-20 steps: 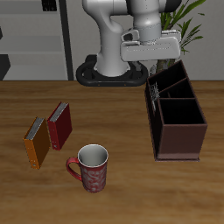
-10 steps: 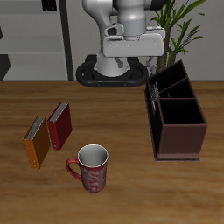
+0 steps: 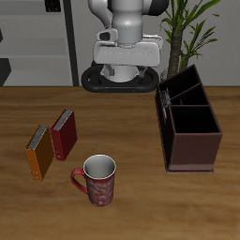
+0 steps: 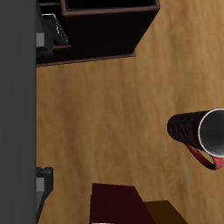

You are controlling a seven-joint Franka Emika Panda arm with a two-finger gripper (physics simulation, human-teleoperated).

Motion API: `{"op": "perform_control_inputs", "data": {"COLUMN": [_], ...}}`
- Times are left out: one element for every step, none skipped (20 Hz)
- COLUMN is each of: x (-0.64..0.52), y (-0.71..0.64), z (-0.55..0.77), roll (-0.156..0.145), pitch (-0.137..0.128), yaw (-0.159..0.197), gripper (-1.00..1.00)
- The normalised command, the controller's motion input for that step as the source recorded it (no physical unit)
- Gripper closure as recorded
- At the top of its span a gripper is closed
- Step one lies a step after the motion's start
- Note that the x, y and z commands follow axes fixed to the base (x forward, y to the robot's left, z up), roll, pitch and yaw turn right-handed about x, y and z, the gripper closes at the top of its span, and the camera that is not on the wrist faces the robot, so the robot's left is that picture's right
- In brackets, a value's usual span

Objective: Place the striped book into the left desk caddy's front compartment and place the red book into the left desk caddy's left compartment and place the orange book into the left desk caddy's back compartment

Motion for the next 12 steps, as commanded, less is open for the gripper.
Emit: {"op": "perform_control_inputs", "data": {"x": [0.09, 0.08, 0.15, 0.16, 0.14, 0.12, 0.27, 0.18, 0.12, 0.19, 0.10, 0.12], "y": [-0.47, -0.55, -0.43, -0.50, -0.55, -0.21, -0.68, -0.41, -0.13, -0.63, -0.34, -0.38], "z": [0.11, 0.15, 0.09, 0.12, 0.19, 0.01, 0.01, -0.04, -0.05, -0.04, -0.03, 0.00], "roll": [-0.027, -0.093, 0.011, 0.006, -0.173, 0.000, -0.049, 0.012, 0.016, -0.017, -0.027, 0.032], "pitch": [0.000, -0.029, 0.058, 0.051, -0.076, 0.024, 0.102, 0.054, 0.038, 0.084, 0.015, 0.057], "yaw": [0.051, -0.029, -0.007, -0.009, 0.036, 0.020, -0.001, -0.033, 0.040, 0.028, -0.035, 0.043], "gripper": [-1.00, -1.00, -1.00, -1.00, -1.00, -1.00, -1.00, -1.00, -1.00, -1.00, -1.00, -1.00]}}
